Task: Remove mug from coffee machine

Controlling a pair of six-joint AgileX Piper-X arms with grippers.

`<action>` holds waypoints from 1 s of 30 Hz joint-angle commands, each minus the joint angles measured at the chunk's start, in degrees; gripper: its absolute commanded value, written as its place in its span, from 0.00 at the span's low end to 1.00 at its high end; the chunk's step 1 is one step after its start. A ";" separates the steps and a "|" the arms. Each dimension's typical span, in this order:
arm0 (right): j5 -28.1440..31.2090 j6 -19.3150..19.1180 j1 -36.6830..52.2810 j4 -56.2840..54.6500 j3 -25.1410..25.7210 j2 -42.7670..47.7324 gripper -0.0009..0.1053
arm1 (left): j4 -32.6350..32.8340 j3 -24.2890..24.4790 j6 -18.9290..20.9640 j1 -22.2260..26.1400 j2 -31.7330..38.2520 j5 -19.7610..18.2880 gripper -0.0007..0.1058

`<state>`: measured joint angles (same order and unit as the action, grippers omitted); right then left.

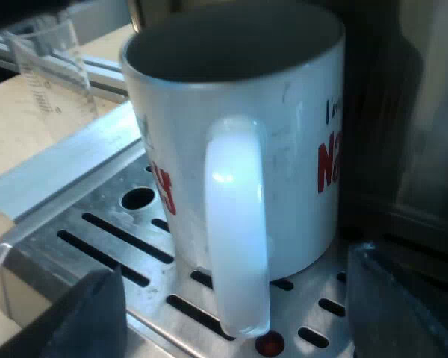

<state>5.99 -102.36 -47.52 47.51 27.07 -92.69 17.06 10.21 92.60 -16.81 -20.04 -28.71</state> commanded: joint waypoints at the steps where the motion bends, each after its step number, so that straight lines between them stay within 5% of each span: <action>1: 0.63 -0.26 -0.10 2.03 1.97 -1.94 0.60 | -1.08 0.25 0.61 -0.35 0.00 -0.68 0.86; 10: 3.53 2.39 -0.10 2.03 7.85 -7.38 0.60 | -1.08 0.25 0.61 -0.35 0.00 -0.68 0.86; 19: 4.11 2.81 -0.10 1.94 8.36 -8.06 0.56 | -1.08 0.25 0.97 -0.35 0.00 -0.68 0.86; 21: 4.11 2.81 -0.10 1.94 8.36 -8.06 0.34 | -1.08 0.25 0.97 -0.35 0.00 -0.68 0.86; 25: 4.11 2.81 -0.10 1.94 8.36 -8.06 0.07 | -1.08 0.25 0.97 -0.35 0.00 -0.68 0.86; 30: 4.02 2.81 -0.31 1.21 8.36 -7.72 0.01 | -1.08 0.25 0.97 -0.35 0.00 -0.68 0.86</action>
<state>10.32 -99.32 -47.52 48.73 34.80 -100.93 16.97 10.21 92.97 -16.81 -20.04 -28.71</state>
